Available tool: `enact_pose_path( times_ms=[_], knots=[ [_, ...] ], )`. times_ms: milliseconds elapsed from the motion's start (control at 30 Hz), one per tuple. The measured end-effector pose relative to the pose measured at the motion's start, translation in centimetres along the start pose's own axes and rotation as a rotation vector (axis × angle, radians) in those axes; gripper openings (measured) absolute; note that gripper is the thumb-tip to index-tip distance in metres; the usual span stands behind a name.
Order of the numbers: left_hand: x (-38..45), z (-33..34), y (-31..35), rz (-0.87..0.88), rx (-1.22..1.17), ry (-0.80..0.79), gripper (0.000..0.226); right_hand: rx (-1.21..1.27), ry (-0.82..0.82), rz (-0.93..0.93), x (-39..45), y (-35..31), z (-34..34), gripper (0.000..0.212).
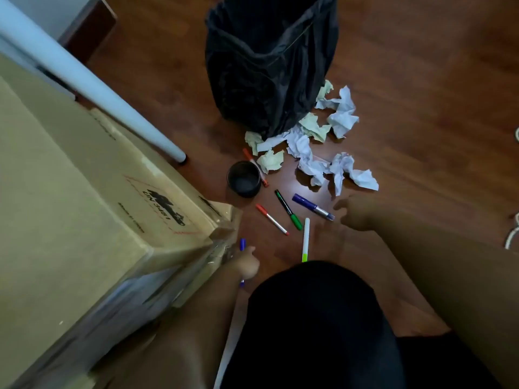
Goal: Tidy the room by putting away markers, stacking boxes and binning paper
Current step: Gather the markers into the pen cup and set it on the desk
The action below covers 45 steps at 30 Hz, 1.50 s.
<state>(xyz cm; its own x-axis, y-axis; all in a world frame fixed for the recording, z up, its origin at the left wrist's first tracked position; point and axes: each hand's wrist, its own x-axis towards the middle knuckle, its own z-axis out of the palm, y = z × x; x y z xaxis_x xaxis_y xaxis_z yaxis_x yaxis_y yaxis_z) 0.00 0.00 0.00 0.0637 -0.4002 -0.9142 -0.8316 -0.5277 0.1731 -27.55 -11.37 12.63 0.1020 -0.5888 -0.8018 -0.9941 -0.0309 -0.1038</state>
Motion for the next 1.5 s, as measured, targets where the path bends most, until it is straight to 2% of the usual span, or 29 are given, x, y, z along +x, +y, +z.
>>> enact_pose_path(
  times_ms=[167,300,433,500,533,700,867,967,1033,1100,1233,1333,1433,1500],
  knots=[
    [0.0,2.0,-0.5,0.028,0.073,0.076,0.058,-0.061,-0.057,-0.044,-0.1,-1.5,0.4,0.043],
    [0.1,2.7,-0.7,0.106,0.132,0.162,0.053,-0.041,-0.009,-0.056,0.4,-2.4,0.0,0.037],
    [0.6,2.0,-1.2,0.209,0.093,0.262,0.029,0.007,0.013,-0.066,0.4,-2.6,0.1,0.039],
    [-0.8,1.3,-0.7,0.291,0.211,0.256,0.014,-0.028,-0.004,-0.071,-0.2,-2.6,0.2,0.038],
    [-1.5,0.7,-0.3,0.338,0.234,0.240,0.015,-0.045,0.000,-0.072,-0.3,-2.5,0.0,0.037],
    [-2.4,-1.1,1.4,0.464,0.072,0.382,0.019,0.010,-0.014,-0.028,0.2,-2.6,-0.2,0.039],
    [-3.6,-3.9,5.6,0.549,-0.433,0.574,0.040,-0.001,-0.004,-0.005,2.9,-3.2,2.3,0.035],
    [-5.5,-4.6,7.9,0.615,-0.540,0.623,0.051,0.067,-0.016,0.051,6.2,-2.7,5.6,0.048],
    [-6.5,-5.3,8.8,0.727,-0.500,0.691,0.045,0.152,-0.024,0.128,7.0,-2.7,7.0,0.066],
    [-7.0,-6.5,9.8,0.797,-0.521,0.819,0.036,0.207,-0.007,0.165,7.4,-2.8,7.8,0.071],
    [-6.3,-8.5,11.6,0.697,-0.788,0.974,0.021,0.225,0.106,0.150,8.0,-2.5,8.5,0.049],
    [-5.4,-8.8,11.7,0.586,-0.851,1.086,0.018,0.224,0.165,0.208,8.1,-1.2,9.1,0.035],
    [-4.6,-8.4,10.9,0.465,-0.880,1.173,0.019,0.152,0.083,0.175,7.4,-0.1,9.7,0.034],
    [-3.8,-8.2,10.3,0.372,-0.878,1.172,0.020,0.256,0.085,0.195,7.0,0.6,10.0,0.041]
  ],
)
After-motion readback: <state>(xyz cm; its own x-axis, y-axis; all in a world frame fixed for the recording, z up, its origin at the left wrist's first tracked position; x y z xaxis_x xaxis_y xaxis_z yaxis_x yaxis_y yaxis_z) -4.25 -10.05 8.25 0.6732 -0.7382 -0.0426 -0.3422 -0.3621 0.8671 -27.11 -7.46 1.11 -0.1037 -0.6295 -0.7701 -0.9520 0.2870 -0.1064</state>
